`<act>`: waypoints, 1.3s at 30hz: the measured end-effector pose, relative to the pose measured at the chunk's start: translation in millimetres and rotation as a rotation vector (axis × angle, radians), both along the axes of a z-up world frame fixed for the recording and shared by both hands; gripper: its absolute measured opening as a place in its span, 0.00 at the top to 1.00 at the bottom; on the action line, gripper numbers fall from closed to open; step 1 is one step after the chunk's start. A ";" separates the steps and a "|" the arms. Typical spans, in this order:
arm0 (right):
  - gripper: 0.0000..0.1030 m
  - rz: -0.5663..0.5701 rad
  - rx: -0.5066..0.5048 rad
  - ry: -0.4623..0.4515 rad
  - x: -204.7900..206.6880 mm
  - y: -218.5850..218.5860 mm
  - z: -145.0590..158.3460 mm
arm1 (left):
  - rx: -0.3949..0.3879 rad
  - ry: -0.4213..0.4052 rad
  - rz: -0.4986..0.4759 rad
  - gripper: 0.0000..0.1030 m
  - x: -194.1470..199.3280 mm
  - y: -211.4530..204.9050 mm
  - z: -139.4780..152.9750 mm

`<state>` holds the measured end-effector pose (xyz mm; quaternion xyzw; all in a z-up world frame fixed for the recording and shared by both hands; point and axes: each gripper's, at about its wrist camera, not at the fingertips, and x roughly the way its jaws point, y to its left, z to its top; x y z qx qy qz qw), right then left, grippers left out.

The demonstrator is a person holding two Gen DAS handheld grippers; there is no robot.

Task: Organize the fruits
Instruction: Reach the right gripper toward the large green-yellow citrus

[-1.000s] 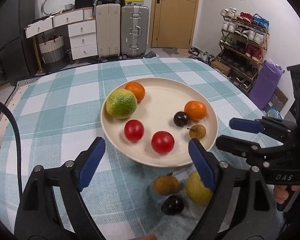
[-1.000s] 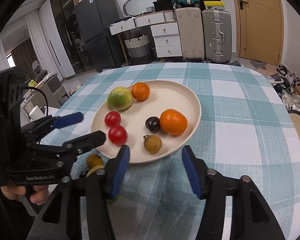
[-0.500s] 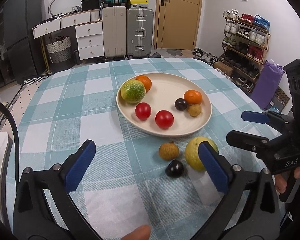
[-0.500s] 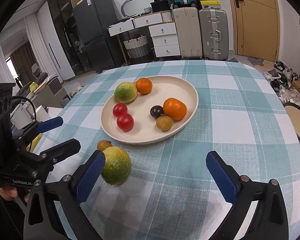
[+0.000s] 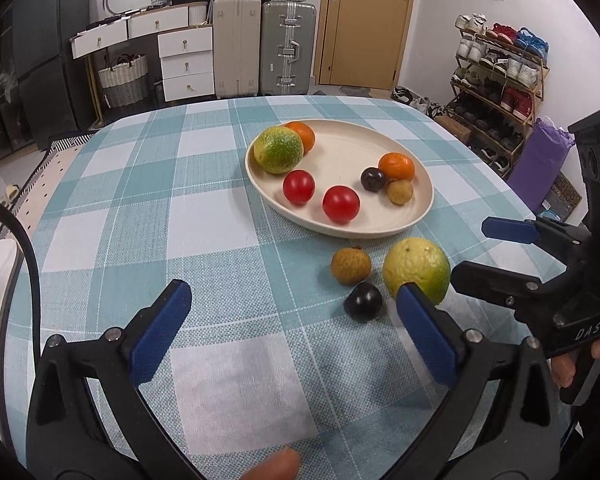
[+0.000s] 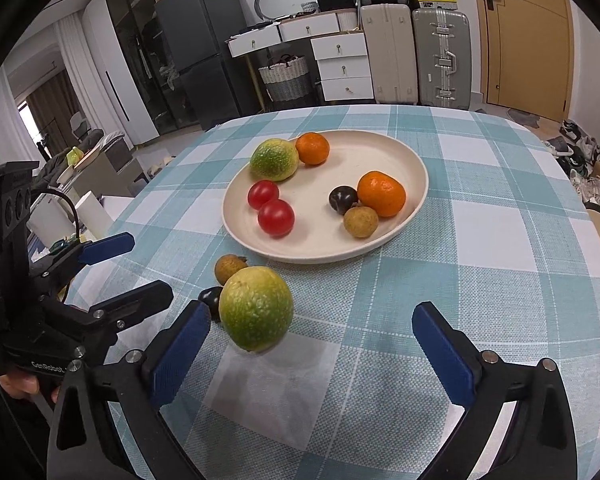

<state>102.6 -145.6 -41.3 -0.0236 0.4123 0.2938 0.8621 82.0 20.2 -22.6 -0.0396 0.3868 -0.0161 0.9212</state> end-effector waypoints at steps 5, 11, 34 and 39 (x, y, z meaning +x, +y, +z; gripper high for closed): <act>0.00 0.006 -0.009 0.010 2.0 1.9 -3.4 | -0.006 0.011 0.007 0.01 0.3 1.3 -3.8; 0.00 0.033 -0.043 0.023 0.9 10.1 -9.7 | -0.010 0.020 0.013 0.01 1.5 2.9 -7.0; 0.01 0.079 -0.131 0.025 5.1 33.4 -22.7 | -0.051 0.047 0.074 0.01 7.7 24.9 -20.1; 0.01 0.090 -0.134 0.032 5.3 36.6 -25.0 | -0.055 0.055 0.087 0.01 8.8 30.0 -23.2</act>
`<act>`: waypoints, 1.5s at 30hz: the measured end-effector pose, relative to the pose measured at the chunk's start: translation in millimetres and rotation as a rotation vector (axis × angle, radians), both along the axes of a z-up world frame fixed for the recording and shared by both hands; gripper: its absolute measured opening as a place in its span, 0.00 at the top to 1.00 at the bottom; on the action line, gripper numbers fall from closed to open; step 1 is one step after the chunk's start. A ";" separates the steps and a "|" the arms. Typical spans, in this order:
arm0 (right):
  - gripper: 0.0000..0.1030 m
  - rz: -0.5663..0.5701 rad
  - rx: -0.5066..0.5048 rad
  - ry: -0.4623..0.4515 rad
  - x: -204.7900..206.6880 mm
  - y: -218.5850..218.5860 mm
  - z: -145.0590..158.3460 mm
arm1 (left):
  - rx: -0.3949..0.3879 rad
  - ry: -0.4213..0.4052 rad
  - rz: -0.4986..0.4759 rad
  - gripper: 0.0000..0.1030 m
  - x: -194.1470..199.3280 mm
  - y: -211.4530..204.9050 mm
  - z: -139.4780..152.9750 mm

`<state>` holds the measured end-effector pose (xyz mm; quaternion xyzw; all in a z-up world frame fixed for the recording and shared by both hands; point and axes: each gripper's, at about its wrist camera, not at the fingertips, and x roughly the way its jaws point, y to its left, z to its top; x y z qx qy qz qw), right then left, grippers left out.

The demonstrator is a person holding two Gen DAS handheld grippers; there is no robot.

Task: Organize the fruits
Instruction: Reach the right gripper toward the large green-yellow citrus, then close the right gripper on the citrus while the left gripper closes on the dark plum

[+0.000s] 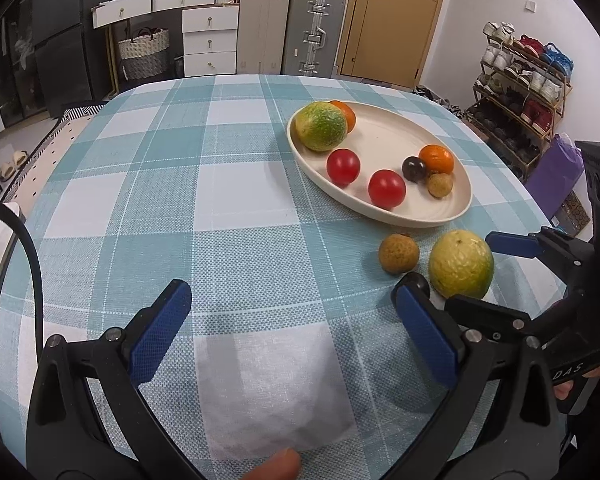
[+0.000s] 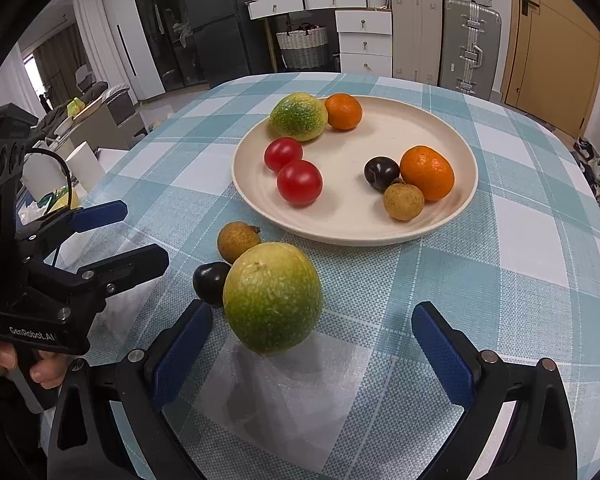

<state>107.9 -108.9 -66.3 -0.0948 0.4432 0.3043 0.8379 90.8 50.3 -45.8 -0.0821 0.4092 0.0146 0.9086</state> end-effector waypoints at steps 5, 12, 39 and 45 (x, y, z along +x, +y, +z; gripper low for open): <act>0.07 0.009 0.012 0.011 1.4 2.9 -1.9 | -0.012 0.008 0.010 0.01 1.5 3.9 -2.2; 0.35 0.026 0.049 0.030 0.5 3.7 0.4 | -0.011 0.009 0.010 0.01 1.4 3.3 -3.0; 0.53 -0.007 0.090 -0.009 -4.5 -21.3 16.5 | -0.020 0.045 -0.097 0.03 7.6 -30.3 -7.2; 0.53 -0.029 0.095 -0.007 -4.4 -30.8 16.4 | 0.027 0.047 -0.176 0.29 11.1 -52.8 -8.6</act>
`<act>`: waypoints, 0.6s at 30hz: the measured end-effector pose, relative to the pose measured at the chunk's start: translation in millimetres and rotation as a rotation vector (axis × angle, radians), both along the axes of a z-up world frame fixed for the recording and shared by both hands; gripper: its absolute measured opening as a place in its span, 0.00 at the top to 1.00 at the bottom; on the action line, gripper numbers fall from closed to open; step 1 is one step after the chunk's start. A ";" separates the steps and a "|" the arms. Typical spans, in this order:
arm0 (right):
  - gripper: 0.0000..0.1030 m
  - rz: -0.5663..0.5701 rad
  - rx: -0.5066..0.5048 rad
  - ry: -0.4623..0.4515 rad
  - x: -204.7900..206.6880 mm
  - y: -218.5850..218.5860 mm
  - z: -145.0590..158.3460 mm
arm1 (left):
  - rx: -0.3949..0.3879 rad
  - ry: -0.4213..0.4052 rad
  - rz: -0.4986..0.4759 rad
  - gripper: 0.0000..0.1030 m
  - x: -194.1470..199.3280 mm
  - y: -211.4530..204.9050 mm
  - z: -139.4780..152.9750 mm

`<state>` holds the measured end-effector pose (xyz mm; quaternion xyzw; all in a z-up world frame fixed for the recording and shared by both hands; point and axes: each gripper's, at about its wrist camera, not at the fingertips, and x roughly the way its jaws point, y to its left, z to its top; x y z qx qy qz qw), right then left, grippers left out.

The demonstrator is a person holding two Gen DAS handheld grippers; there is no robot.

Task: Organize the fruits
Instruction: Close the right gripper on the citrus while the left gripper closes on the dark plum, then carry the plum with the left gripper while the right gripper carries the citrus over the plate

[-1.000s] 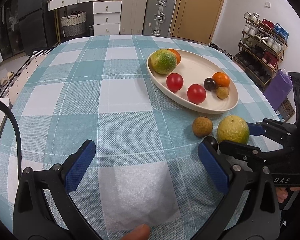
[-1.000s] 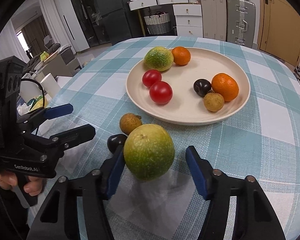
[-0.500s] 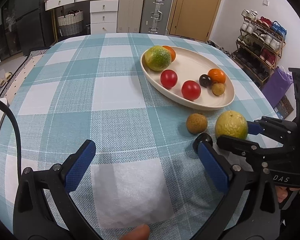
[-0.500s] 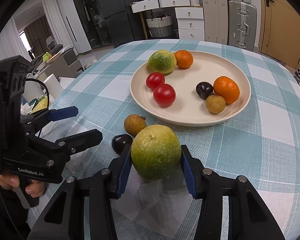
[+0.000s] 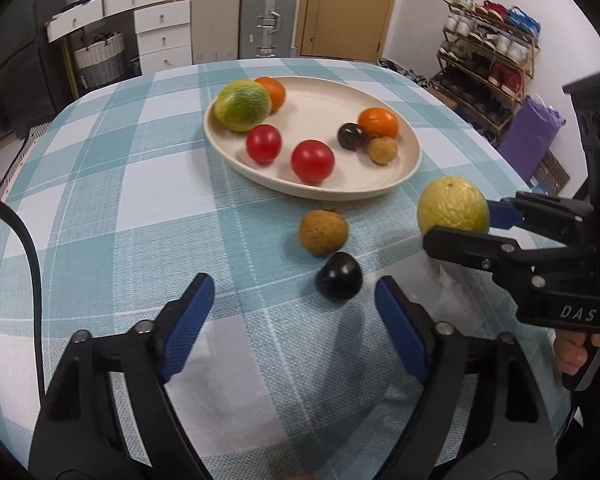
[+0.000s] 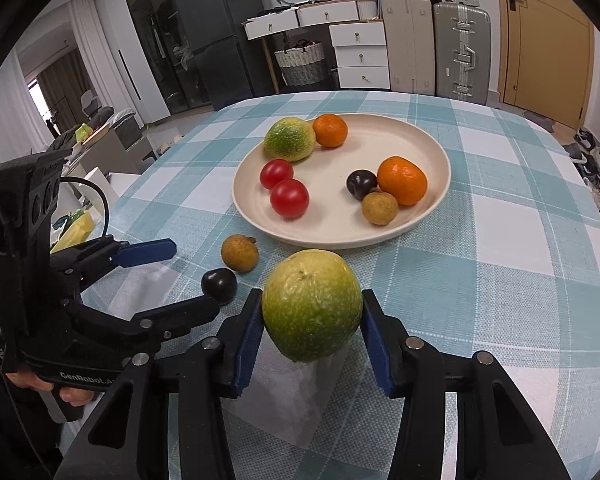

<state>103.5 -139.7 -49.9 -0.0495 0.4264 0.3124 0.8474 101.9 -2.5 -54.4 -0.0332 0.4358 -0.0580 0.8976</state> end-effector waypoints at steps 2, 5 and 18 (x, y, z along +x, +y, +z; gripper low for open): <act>0.53 -0.003 0.002 0.001 -0.6 -1.9 -0.1 | 0.014 0.002 -0.032 0.35 1.3 -7.5 -1.1; 0.53 -0.011 0.005 0.001 -0.2 -4.1 -0.3 | 0.031 0.000 -0.064 0.41 2.7 -16.6 -2.3; 0.53 -0.040 0.019 -0.004 -0.3 -13.4 1.2 | 0.011 -0.004 -0.103 0.78 8.7 -22.4 -1.8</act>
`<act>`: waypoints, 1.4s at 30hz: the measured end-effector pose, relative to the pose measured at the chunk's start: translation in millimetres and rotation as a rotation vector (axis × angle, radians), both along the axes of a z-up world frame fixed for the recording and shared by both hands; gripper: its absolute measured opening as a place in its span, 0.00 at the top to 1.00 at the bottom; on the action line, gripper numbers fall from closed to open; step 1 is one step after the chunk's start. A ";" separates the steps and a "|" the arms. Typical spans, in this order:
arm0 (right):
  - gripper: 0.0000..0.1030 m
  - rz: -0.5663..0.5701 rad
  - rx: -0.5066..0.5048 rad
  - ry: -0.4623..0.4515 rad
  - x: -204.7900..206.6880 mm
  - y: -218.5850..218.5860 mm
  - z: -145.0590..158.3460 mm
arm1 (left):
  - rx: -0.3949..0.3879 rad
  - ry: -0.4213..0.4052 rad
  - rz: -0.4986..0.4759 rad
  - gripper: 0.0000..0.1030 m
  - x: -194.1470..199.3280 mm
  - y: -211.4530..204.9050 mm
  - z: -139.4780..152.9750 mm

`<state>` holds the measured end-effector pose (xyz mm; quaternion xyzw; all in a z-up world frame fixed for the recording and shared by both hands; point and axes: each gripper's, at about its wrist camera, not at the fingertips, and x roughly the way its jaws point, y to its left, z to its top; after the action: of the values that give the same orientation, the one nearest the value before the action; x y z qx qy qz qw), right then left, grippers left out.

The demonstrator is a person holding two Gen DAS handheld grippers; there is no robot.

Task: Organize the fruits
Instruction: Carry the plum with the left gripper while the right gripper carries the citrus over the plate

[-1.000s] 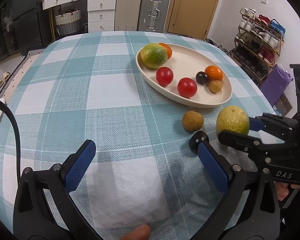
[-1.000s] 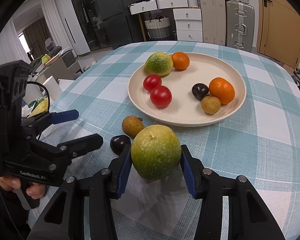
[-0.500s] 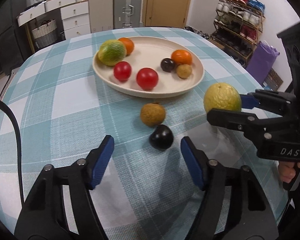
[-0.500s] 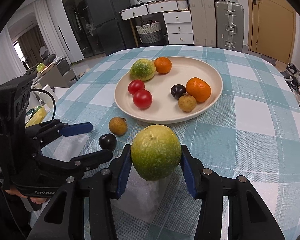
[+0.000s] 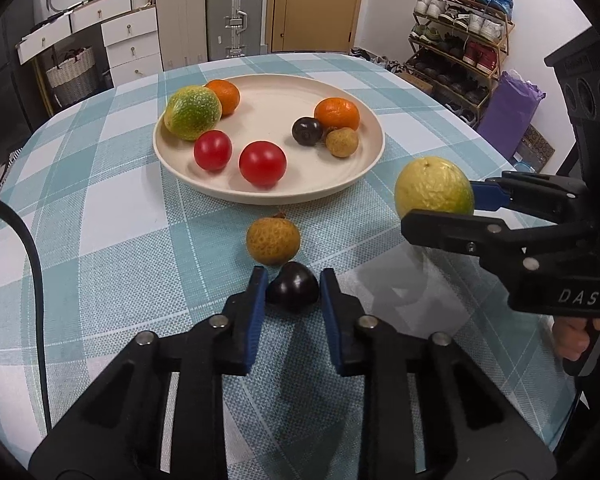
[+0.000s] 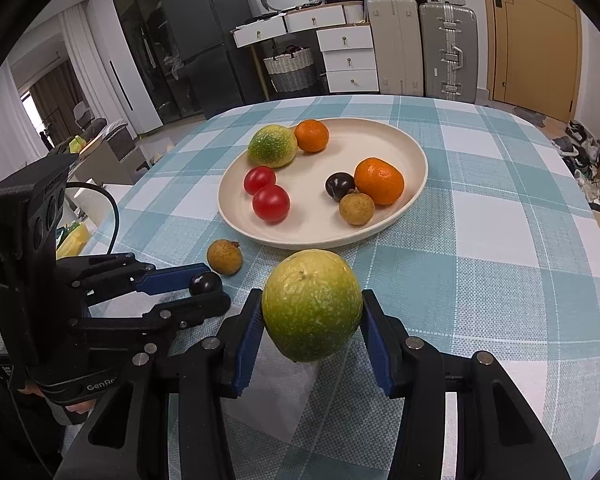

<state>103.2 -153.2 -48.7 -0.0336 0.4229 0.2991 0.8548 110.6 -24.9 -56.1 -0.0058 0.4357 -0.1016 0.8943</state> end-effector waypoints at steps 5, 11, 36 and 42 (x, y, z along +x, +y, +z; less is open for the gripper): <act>0.53 -0.005 0.002 0.004 0.1 -2.4 -0.9 | -0.015 -0.004 -0.013 0.78 -3.4 1.0 2.1; 0.53 -0.007 0.008 -0.011 -0.9 -3.9 3.8 | -0.029 -0.042 -0.018 0.78 -10.6 1.6 13.4; 0.53 -0.011 0.026 -0.080 12.5 -0.6 26.7 | -0.046 -0.182 0.042 0.78 3.8 20.5 63.3; 0.53 -0.021 0.035 -0.094 26.1 -1.0 33.0 | -0.046 -0.188 0.042 0.78 19.1 17.8 63.5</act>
<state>129.3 -154.2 -15.7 -0.0283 0.3773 0.2953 0.8773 129.7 -7.1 7.4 -0.0260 0.3473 -0.0928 0.9328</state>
